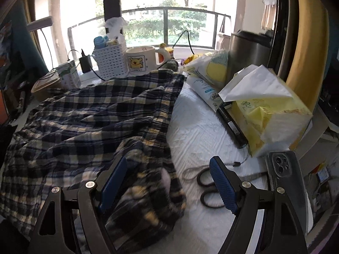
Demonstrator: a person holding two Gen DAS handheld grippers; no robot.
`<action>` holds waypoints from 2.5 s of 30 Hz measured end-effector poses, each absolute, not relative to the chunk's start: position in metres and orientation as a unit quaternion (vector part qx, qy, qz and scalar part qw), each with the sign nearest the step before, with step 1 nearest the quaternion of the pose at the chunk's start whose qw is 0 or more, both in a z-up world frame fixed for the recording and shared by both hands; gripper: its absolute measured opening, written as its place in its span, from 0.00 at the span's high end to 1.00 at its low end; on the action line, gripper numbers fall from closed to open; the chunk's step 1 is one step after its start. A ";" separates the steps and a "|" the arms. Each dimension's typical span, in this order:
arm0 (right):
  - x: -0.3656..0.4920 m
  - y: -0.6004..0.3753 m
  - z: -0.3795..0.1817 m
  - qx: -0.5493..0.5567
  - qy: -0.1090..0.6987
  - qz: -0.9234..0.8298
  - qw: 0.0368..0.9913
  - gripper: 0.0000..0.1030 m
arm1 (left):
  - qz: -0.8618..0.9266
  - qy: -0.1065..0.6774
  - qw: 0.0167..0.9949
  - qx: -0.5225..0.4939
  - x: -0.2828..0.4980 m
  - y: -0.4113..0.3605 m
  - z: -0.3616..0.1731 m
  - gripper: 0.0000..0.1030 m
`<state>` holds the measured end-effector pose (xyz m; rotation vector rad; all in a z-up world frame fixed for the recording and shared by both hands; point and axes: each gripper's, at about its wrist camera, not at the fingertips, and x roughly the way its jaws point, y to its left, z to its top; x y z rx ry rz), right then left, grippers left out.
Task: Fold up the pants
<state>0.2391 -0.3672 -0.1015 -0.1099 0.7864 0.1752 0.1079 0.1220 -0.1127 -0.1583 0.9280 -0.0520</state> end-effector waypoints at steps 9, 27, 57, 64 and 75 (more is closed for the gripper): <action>0.194 -0.362 -0.096 -0.061 0.370 0.087 0.923 0.21 | -0.008 0.435 0.899 -0.044 0.048 0.086 -0.123 0.64; 0.136 -0.365 -0.086 -0.058 0.348 0.090 0.931 0.21 | -0.066 0.398 0.915 0.010 -0.025 0.021 -0.116 0.33; 0.147 -0.374 -0.120 -0.068 0.373 0.072 0.923 0.17 | -0.086 0.437 0.885 0.133 -0.036 0.004 -0.151 0.69; 0.148 -0.390 -0.125 -0.124 0.365 0.045 0.922 0.17 | -0.117 0.431 0.894 0.032 -0.035 0.021 -0.137 0.95; 0.163 -0.349 -0.156 -0.297 0.303 0.101 0.900 0.17 | -0.098 0.369 0.922 -0.067 -0.023 0.047 -0.106 0.99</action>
